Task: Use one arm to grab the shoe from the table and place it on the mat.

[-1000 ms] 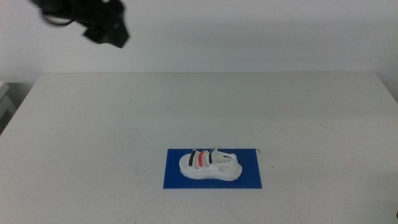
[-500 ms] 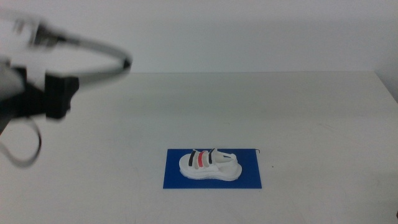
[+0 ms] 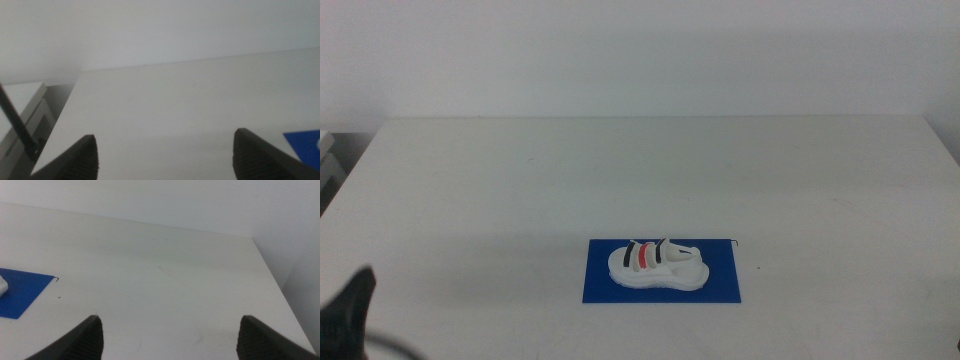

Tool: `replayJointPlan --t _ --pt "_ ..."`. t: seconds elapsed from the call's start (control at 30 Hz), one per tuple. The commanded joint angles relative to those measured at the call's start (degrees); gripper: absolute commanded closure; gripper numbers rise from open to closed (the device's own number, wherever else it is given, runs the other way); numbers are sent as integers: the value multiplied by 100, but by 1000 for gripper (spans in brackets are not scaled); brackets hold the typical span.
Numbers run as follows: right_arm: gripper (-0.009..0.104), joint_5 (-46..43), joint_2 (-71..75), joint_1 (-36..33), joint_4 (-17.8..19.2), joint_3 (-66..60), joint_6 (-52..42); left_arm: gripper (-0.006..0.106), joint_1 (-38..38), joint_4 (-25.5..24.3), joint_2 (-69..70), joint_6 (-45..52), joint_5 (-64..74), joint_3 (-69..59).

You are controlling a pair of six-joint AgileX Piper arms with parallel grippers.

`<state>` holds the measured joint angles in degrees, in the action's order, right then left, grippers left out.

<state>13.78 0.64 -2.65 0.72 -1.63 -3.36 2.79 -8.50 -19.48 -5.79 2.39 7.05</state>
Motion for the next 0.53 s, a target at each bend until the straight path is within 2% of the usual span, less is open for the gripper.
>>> replayJointPlan --t 0.0,0.27,0.5 --pt "17 -415 -21 5 63 -31 -59 9 -20 87 476 -42 -357 -201" --pt "17 -415 -21 5 63 -31 -59 9 -20 109 2040 -42 -190 -917" --pt "17 -415 -21 5 63 -31 -59 9 -15 103 2099 -47 -163 -917"
